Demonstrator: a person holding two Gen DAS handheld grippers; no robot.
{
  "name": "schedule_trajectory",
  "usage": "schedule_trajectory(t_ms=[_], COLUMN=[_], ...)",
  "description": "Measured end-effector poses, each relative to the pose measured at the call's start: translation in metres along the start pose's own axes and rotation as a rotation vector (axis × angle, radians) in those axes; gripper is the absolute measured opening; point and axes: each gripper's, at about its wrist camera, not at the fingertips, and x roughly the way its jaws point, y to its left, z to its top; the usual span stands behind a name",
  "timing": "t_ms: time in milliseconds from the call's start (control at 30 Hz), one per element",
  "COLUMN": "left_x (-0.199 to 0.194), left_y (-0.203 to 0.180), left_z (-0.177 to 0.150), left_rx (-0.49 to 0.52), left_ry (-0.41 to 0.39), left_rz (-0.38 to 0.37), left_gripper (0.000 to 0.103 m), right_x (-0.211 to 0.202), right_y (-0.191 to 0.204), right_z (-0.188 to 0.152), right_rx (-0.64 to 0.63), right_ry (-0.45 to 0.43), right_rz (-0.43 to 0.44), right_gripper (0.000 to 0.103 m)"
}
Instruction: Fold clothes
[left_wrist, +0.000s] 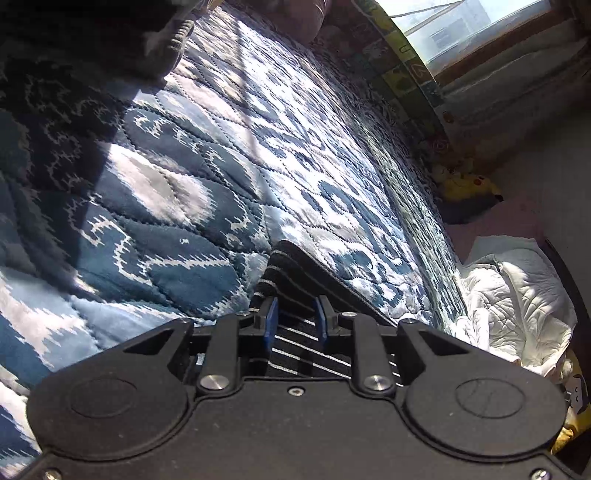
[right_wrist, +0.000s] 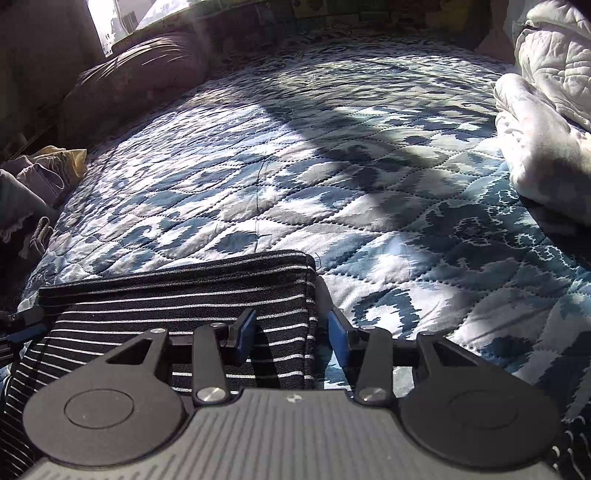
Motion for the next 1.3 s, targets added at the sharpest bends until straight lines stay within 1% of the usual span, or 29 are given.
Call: schedule_trajectory(t_ms=[33,133,200,267,333,400,433,500,567,600,633,667,700,733,767,833,867,900,933,967,1000,1033,1067,1133,1200,1233,1267,1300], left_x=[-0.008,-0.031,-0.047,-0.067,-0.083,-0.093,-0.098,-0.108,-0.111,-0.107,-0.099,-0.099,-0.109,-0.122,-0.140,-0.175,-0.188,-0.199,-0.210,-0.218,-0.228,-0.237,-0.246,-0.254,-0.260,-0.262,-0.262,-0.261], left_y=[-0.004,-0.016,-0.024,-0.029,-0.034,-0.038,-0.039,-0.037,-0.031,-0.025,-0.017,-0.012,-0.008,-0.007,-0.005,0.005,0.015,0.029,0.042,0.053,0.064,0.074,0.085,0.104,0.125,0.133,0.138,0.144], left_z=[-0.001,-0.006,-0.017,-0.033,-0.051,-0.066,-0.074,-0.093,-0.111,-0.119,-0.126,-0.131,-0.130,-0.128,-0.126,-0.125,-0.124,-0.122,-0.120,-0.119,-0.117,-0.113,-0.109,-0.102,-0.094,-0.090,-0.086,-0.081], left_rx=[0.019,0.092,0.159,0.236,0.314,0.355,0.358,0.371,0.375,0.366,0.370,0.377,0.343,0.304,0.287,0.252,0.207,0.145,0.083,0.042,0.004,-0.028,-0.059,-0.119,-0.194,-0.223,-0.241,-0.251], left_ry=[-0.011,-0.017,-0.013,-0.034,-0.040,-0.026,-0.012,0.009,0.037,0.059,0.084,0.069,0.037,0.010,-0.045,-0.138,-0.168,-0.193,-0.219,-0.248,-0.290,-0.333,-0.375,-0.401,-0.417,-0.426,-0.435,-0.440], left_rz=[-0.011,-0.064,-0.089,-0.087,-0.092,-0.107,-0.125,-0.134,-0.092,-0.035,0.045,0.057,0.034,0.007,-0.029,-0.054,-0.055,-0.035,-0.016,0.014,0.058,0.118,0.177,0.233,0.257,0.270,0.279,0.280], left_gripper=[0.030,0.031,0.031,0.031,0.031,0.031,0.030,0.030,0.030,0.031,0.031,0.027,0.026,0.028,0.030,0.043,0.043,0.043,0.043,0.043,0.043,0.043,0.043,0.044,0.044,0.044,0.043,0.044], right_x=[-0.017,-0.054,-0.079,-0.098,-0.118,-0.135,-0.142,-0.151,-0.157,-0.158,-0.160,-0.167,-0.175,-0.187,-0.201,-0.223,-0.233,-0.240,-0.247,-0.252,-0.254,-0.255,-0.251,-0.243,-0.233,-0.228,-0.224,-0.219], right_y=[0.001,0.007,0.017,0.026,0.034,0.042,0.045,0.049,0.050,0.050,0.049,0.050,0.050,0.049,0.046,0.038,0.034,0.031,0.029,0.027,0.027,0.026,0.027,0.028,0.040,0.049,0.058,0.076], right_z=[-0.004,-0.021,-0.045,-0.068,-0.094,-0.120,-0.132,-0.152,-0.169,-0.176,-0.183,-0.188,-0.191,-0.193,-0.195,-0.198,-0.199,-0.199,-0.200,-0.202,-0.204,-0.206,-0.210,-0.219,-0.229,-0.231,-0.232,-0.234], right_rx=[-0.006,-0.025,-0.065,-0.106,-0.114,-0.113,-0.114,-0.090,-0.054,-0.030,-0.006,0.012,0.021,0.033,0.054,0.101,0.122,0.136,0.150,0.157,0.148,0.139,0.138,0.133,0.087,0.060,0.037,-0.013], right_ry=[-0.031,-0.063,-0.058,-0.059,-0.052,-0.038,-0.032,-0.005,0.030,0.050,0.071,0.078,0.076,0.069,0.069,0.072,0.072,0.068,0.064,0.050,0.039,0.029,0.027,0.025,0.007,0.007,0.008,0.004], right_rz=[0.019,0.079,0.125,0.148,0.180,0.224,0.241,0.286,0.315,0.321,0.327,0.326,0.344,0.381,0.433,0.527,0.578,0.617,0.655,0.665,0.648,0.630,0.588,0.536,0.465,0.441,0.427,0.409], right_gripper=[0.044,0.044,0.045,0.045,0.045,0.045,0.045,0.045,0.046,0.047,0.047,0.047,0.048,0.048,0.049,0.054,0.055,0.058,0.064,0.067,0.069,0.069,0.069,0.066,0.063,0.057,0.053,0.046])
